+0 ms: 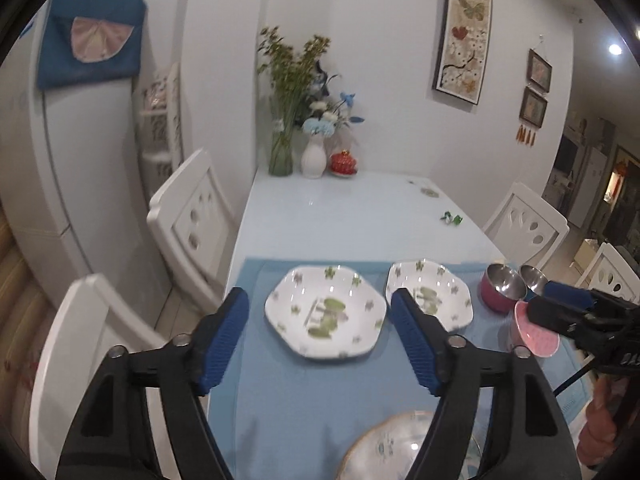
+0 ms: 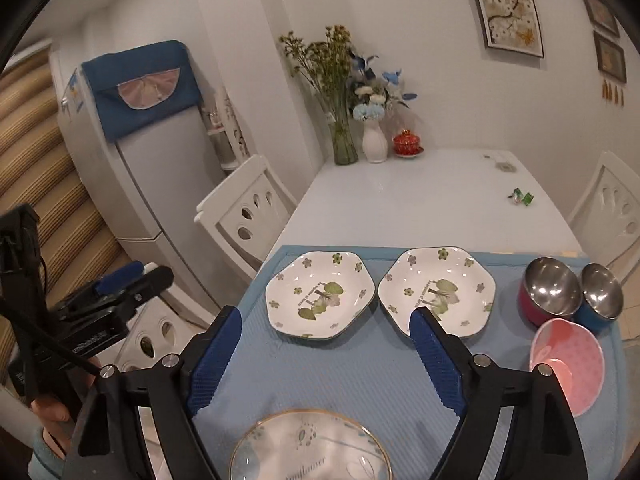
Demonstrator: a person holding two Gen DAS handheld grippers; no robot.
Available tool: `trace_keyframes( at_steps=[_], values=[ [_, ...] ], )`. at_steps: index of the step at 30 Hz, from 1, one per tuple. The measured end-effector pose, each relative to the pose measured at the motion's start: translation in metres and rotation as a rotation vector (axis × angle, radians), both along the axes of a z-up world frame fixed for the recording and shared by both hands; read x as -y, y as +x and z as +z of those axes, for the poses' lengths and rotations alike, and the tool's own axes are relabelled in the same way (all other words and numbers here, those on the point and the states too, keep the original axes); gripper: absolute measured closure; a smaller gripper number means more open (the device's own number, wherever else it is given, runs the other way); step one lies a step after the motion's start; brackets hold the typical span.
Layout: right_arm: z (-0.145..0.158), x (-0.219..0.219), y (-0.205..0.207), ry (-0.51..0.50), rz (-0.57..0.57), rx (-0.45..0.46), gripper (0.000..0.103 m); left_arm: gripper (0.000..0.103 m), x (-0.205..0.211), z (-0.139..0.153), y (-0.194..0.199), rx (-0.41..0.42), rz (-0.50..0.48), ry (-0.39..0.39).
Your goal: Organize plates and bowls
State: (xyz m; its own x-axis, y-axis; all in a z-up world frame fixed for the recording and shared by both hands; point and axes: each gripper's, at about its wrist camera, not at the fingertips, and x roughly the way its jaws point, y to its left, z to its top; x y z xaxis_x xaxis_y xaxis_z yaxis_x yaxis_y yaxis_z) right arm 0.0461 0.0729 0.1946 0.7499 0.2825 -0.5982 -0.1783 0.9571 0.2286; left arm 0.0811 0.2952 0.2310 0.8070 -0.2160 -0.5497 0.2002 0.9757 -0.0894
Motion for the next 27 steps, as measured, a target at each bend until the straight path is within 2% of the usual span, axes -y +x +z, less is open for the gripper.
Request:
trace_keyframes(
  at_steps=[3, 6, 11, 17, 20, 24, 27],
  values=[
    [-0.015, -0.007, 0.028, 0.005, -0.008, -0.073, 0.019, 0.03, 0.003, -0.009, 0.026, -0.036, -0.013, 0.01],
    [-0.029, -0.008, 0.05, 0.035, -0.016, -0.129, 0.019, 0.03, 0.001, -0.019, 0.046, -0.075, -0.019, -0.012],
    [-0.055, -0.011, 0.083, 0.013, -0.028, -0.209, 0.019, 0.03, -0.012, -0.049, 0.091, -0.182, -0.018, -0.097],
    [-0.101, -0.018, 0.125, 0.025, -0.05, -0.335, 0.019, 0.03, -0.026, -0.102, 0.146, -0.339, -0.002, -0.182],
    [-0.127, -0.02, 0.143, 0.036, -0.061, -0.398, 0.025, 0.03, -0.03, -0.13, 0.169, -0.397, 0.005, -0.203],
    [-0.162, -0.022, 0.165, 0.028, -0.081, -0.492, 0.038, 0.032, -0.028, -0.161, 0.193, -0.452, 0.005, -0.173],
    [-0.179, -0.022, 0.176, 0.048, -0.085, -0.532, 0.039, 0.032, -0.026, -0.178, 0.209, -0.481, 0.001, -0.163]
  ],
)
